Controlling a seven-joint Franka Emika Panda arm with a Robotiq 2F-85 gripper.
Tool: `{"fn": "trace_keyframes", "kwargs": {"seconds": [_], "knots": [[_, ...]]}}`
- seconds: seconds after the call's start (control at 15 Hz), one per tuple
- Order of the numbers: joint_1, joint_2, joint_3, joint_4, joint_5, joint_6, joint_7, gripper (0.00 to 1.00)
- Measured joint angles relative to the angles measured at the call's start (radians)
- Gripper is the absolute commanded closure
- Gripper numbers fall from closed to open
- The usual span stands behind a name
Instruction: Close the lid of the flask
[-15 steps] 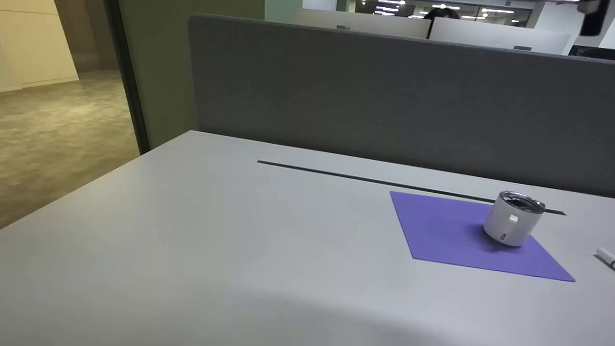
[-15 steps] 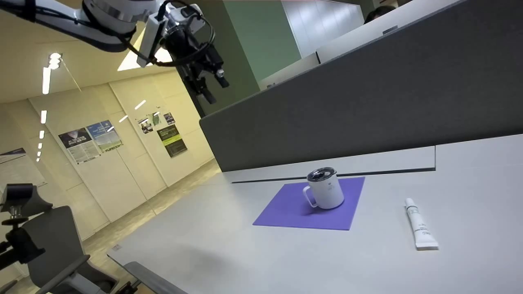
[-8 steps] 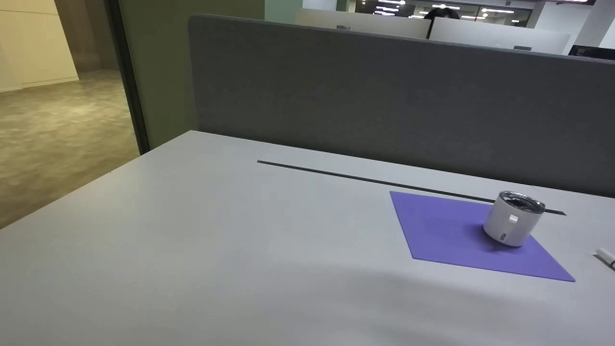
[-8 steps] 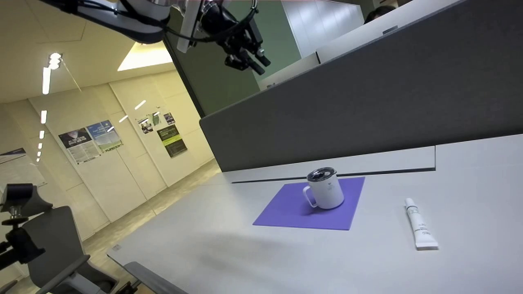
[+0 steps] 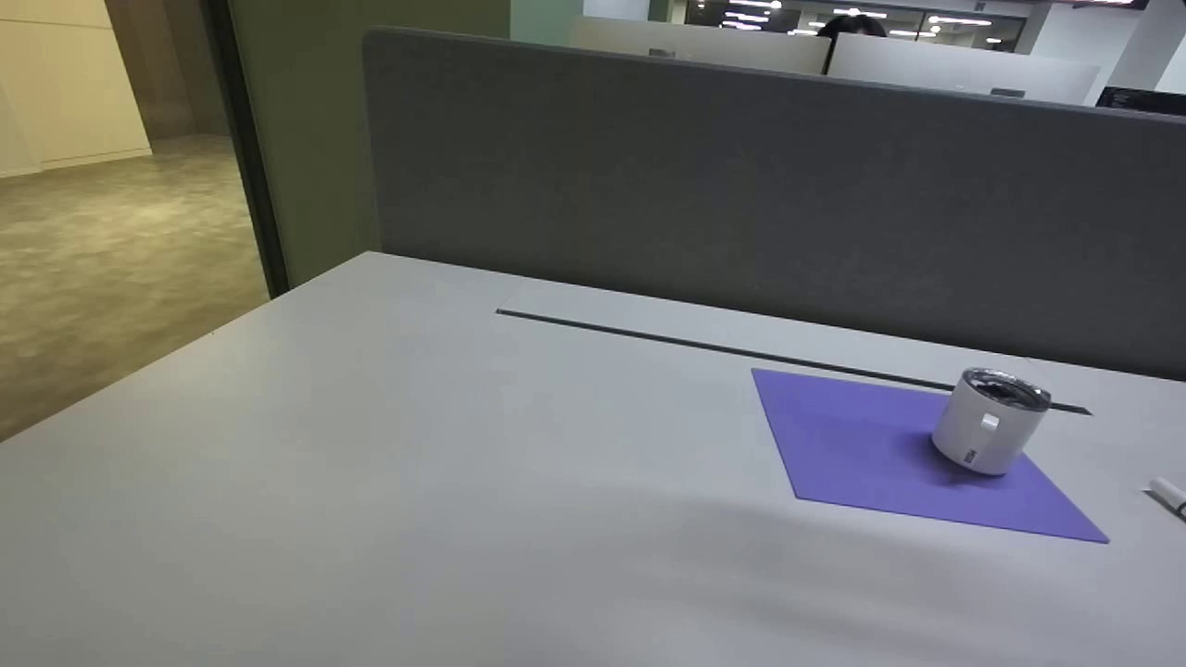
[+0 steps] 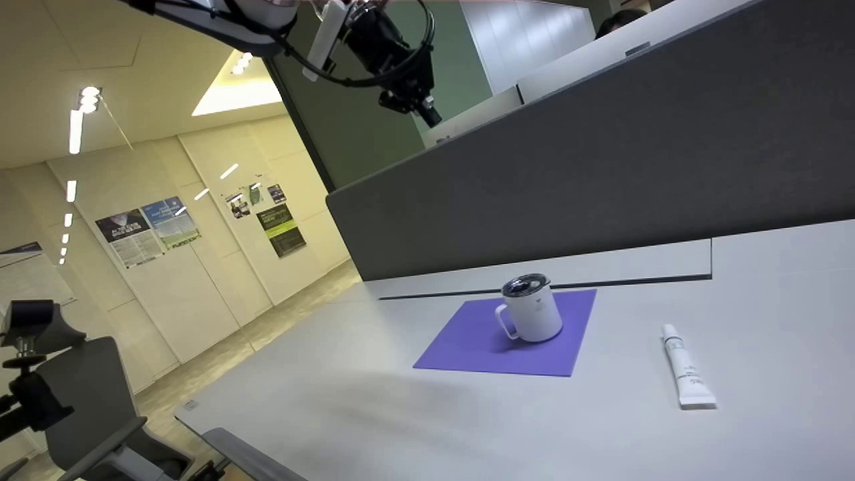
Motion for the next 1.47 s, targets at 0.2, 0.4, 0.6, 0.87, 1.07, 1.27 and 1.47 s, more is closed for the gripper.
{"fn": "trace_keyframes", "kwargs": {"seconds": [0.2,0.4,0.6,0.87,1.07,1.27,1.47], "knots": [[0.0,0.0,0.0,0.001,0.001,-0.001,0.0,1.0],[0.0,0.0,0.0,0.001,0.001,-0.002,0.0,1.0],[0.0,0.0,0.0,0.001,0.001,-0.002,0.0,1.0],[0.006,0.02,0.0,0.001,-0.002,0.043,0.0,1.0],[0.014,0.092,0.0,0.009,-0.002,0.107,-0.003,1.0],[0.016,0.189,0.0,0.025,0.0,0.173,-0.019,1.0],[0.016,0.281,-0.002,0.04,0.0,0.248,-0.068,1.0]]}}
